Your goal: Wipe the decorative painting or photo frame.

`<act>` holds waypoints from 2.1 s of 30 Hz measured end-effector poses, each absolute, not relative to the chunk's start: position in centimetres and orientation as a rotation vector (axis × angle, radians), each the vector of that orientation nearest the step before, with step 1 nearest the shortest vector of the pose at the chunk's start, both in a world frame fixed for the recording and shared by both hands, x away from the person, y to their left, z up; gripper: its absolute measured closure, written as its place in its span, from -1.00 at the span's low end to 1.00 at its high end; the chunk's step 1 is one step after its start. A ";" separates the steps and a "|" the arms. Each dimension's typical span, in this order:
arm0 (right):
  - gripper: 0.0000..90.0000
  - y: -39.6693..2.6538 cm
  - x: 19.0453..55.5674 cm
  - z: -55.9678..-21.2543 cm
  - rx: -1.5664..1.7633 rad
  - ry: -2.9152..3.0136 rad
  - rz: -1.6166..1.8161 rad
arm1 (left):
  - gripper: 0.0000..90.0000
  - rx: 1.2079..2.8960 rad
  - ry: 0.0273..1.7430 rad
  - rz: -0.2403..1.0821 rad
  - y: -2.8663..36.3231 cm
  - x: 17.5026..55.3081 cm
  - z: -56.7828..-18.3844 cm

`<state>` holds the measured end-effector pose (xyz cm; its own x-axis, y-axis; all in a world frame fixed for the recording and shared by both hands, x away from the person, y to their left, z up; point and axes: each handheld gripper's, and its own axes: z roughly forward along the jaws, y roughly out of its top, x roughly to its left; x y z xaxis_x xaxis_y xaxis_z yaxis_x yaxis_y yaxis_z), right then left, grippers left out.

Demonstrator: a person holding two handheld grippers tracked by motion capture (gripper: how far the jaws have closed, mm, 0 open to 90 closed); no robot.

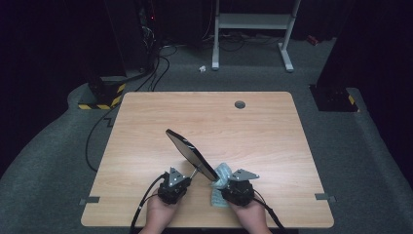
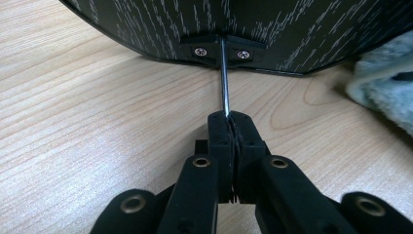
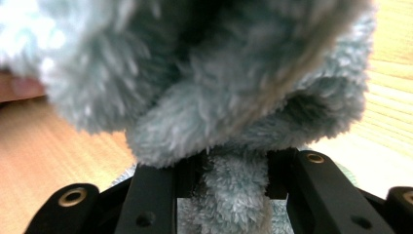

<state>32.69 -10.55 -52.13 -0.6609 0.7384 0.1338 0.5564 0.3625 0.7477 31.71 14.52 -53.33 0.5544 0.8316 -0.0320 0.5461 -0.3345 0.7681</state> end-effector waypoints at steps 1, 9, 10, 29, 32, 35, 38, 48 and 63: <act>0.44 -10.5 32.8 -52.2 1.168 2.399 1.177 | 0.96 2.029 1.106 0.478 14.5 31.7 -53.3; 0.44 -10.4 33.1 -52.6 1.184 2.404 1.163 | 0.96 2.033 1.104 0.481 14.5 31.7 -53.3; 0.44 -10.4 33.1 -52.6 1.190 2.403 1.160 | 0.96 2.033 1.104 0.482 14.5 31.7 -53.3; 0.46 -11.9 29.9 -47.9 1.095 2.278 1.331 | 0.96 2.036 1.102 0.493 14.5 31.7 -53.3; 0.46 -11.7 29.6 -46.7 1.059 2.257 1.364 | 0.95 2.032 1.107 0.484 14.5 31.7 -53.3; 0.46 -11.4 29.4 -45.5 1.027 2.238 1.393 | 0.94 2.029 1.108 0.482 14.5 31.7 -53.3; 0.45 -11.0 29.3 -44.3 0.991 2.220 1.418 | 0.94 2.029 1.108 0.481 14.5 31.7 -53.3; 0.45 -10.4 29.2 -42.6 0.938 2.199 1.444 | 0.95 2.037 1.099 0.487 14.5 31.7 -53.3; 0.45 -11.7 28.9 -45.5 1.001 2.238 1.417 | 0.96 2.036 1.099 0.486 14.5 31.7 -53.3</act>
